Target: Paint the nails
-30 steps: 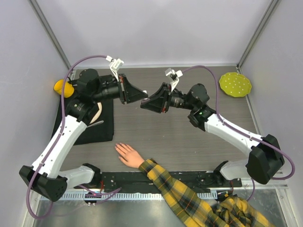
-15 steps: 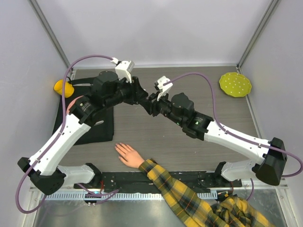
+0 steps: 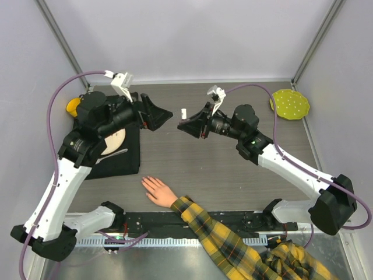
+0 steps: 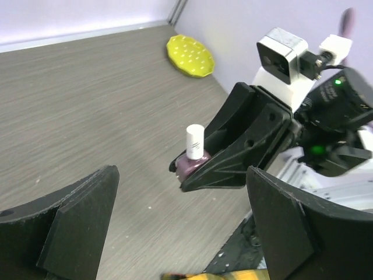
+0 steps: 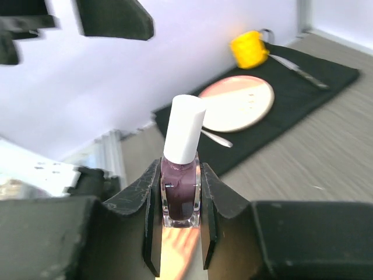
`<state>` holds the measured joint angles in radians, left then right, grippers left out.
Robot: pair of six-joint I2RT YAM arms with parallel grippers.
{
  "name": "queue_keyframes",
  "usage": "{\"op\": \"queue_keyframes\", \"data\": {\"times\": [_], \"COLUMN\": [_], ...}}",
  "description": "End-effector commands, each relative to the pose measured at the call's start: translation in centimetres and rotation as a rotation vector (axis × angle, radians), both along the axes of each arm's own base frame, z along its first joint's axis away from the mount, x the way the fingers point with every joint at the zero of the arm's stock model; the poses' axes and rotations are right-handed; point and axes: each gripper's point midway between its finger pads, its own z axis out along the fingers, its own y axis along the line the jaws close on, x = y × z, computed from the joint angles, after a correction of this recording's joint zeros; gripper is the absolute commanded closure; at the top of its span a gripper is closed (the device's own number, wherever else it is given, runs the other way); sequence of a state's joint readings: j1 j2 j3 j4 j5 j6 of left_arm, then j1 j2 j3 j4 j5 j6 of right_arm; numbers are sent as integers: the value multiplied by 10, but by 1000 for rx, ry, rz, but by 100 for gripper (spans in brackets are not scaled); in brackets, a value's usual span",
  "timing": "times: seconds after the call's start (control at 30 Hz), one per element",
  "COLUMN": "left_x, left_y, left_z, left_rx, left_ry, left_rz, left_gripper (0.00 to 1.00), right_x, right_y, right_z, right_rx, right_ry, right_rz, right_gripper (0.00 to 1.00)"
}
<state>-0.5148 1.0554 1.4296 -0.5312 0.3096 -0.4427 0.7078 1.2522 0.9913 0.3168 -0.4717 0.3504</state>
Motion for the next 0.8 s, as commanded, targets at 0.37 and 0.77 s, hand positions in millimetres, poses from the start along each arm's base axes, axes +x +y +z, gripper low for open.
{"op": "queue_keyframes", "data": {"times": [0.37, 0.77], "left_x": [-29, -26], "left_y": [-41, -41], "left_z": [20, 8], "left_rx": [-258, -219], "left_ry": [56, 72], "left_rz": [-418, -414], "left_gripper": [21, 44], "right_x": [-63, -52], "right_y": [8, 11], "right_z": [57, 49], "right_rx": [237, 193], "right_ry": [0, -9], "right_rz": [442, 391], "right_gripper": [99, 99]}}
